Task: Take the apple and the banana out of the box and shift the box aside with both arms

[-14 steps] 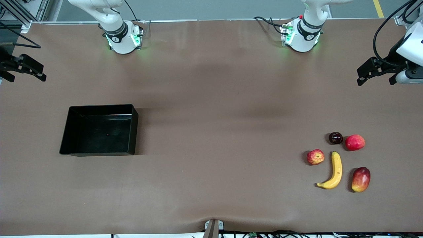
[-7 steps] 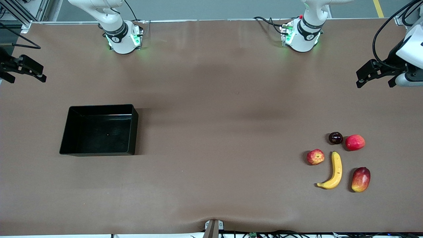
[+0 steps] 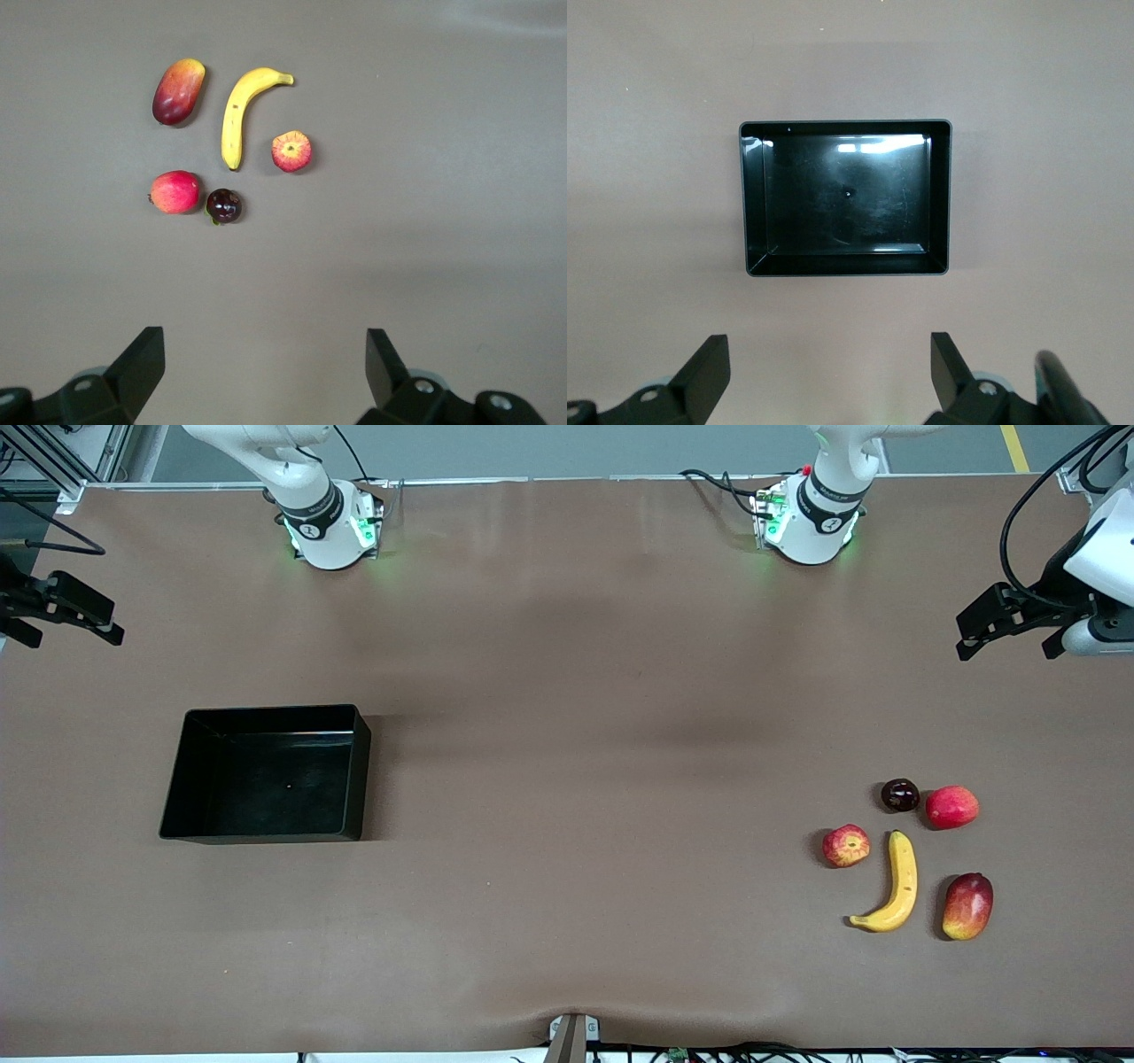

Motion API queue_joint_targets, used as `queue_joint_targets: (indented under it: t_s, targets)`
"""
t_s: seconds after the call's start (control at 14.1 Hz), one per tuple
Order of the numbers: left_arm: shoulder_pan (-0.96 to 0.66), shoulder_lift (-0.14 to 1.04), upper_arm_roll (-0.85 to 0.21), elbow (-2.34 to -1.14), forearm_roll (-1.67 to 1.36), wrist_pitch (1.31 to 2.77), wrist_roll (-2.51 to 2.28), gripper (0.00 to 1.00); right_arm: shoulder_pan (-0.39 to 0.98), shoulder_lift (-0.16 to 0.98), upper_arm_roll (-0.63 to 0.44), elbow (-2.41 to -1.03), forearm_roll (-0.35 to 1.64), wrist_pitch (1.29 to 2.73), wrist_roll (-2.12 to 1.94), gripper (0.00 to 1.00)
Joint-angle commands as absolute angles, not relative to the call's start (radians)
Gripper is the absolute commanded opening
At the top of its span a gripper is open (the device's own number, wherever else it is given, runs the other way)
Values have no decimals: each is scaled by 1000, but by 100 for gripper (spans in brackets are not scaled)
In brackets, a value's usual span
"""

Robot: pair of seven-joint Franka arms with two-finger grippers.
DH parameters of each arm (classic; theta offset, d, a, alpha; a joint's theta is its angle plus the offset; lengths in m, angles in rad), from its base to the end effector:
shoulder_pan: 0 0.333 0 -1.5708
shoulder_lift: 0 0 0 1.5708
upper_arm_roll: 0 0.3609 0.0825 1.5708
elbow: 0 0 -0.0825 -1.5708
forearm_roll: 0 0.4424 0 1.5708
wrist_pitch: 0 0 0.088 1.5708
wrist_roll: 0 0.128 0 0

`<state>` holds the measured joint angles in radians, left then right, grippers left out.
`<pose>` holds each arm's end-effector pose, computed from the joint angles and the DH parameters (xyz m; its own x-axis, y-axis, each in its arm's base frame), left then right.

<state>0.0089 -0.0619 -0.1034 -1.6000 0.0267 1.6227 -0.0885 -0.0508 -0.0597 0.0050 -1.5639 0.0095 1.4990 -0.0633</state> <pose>0.5955 -0.0552 0.6750 0.9962 -0.0074 0.0867 -0.0052 -0.9997 -0.0255 0.5835 -0.0254 0.6815 0.9998 0.0182 -0.0046 0.0181 -0.9998 -0.0095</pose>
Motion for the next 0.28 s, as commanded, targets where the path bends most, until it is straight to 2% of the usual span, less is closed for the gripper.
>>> queue_joint_targets:
  t_s: [0.0, 0.21]
  targets:
    - [9, -58, -107, -1583, 9, 1611, -90, 100, -63, -60, 11, -1552, 28, 1485, -57, 100]
    - [11, -61, -106, -1582, 8, 1603, -91, 100, -66, -60, 11, -1552, 28, 1488, -57, 100]
